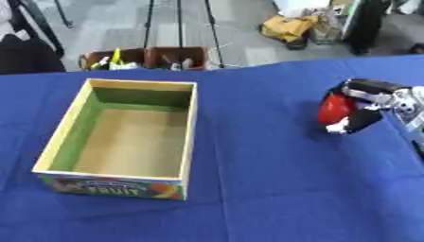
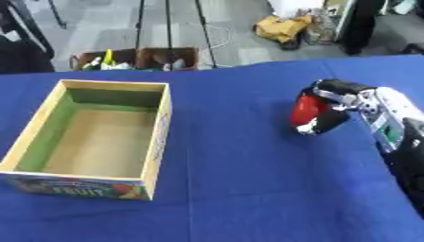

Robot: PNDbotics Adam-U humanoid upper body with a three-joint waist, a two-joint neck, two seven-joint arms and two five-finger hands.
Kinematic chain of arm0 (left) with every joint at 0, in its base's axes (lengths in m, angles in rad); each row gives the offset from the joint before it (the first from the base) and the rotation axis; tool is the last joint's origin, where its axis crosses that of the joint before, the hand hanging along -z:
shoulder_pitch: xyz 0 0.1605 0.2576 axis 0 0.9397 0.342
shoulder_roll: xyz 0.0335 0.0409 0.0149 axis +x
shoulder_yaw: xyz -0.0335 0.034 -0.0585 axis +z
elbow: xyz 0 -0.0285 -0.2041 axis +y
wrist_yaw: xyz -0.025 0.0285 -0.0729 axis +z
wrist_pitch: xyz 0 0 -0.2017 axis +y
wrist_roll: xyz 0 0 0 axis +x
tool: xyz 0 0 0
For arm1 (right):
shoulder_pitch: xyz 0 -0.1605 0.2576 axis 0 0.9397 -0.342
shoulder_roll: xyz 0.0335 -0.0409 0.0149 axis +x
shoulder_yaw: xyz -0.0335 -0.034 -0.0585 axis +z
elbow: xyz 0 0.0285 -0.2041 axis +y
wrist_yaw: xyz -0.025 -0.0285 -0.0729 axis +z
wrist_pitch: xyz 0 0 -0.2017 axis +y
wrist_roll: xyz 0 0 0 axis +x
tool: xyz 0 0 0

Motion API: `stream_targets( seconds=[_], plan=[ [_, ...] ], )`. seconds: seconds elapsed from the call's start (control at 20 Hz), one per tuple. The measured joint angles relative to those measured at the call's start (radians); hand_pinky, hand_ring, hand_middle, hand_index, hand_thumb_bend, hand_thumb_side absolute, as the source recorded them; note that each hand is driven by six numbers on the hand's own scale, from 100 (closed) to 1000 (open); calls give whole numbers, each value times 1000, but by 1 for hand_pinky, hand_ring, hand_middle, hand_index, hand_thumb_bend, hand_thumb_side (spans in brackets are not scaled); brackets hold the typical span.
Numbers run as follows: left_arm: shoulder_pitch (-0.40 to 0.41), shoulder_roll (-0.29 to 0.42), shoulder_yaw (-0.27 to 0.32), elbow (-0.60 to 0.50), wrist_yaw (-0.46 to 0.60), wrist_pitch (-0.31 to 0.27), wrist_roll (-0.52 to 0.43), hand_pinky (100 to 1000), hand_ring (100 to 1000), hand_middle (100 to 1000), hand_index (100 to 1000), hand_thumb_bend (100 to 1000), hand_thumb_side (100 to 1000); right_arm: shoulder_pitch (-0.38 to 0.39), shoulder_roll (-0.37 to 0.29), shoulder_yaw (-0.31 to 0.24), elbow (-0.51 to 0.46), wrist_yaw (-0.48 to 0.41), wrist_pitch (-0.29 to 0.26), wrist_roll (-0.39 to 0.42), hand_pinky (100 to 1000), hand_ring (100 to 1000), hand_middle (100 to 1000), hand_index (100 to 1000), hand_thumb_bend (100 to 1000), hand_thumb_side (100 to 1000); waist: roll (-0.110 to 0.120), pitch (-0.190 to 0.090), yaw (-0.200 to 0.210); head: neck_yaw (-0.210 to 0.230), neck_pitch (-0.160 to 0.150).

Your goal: Pick up objects on the table and place them in the box.

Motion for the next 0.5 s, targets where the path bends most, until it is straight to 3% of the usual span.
stream_targets(
  seconds=[0.5],
  plan=[
    [0, 0, 0, 0, 0, 1, 0, 353, 394, 454, 581, 100, 867, 2, 0, 0, -2, -17, -8, 8, 431, 574, 540, 740, 100, 343, -1, 0, -1, -3, 0]
  ],
)
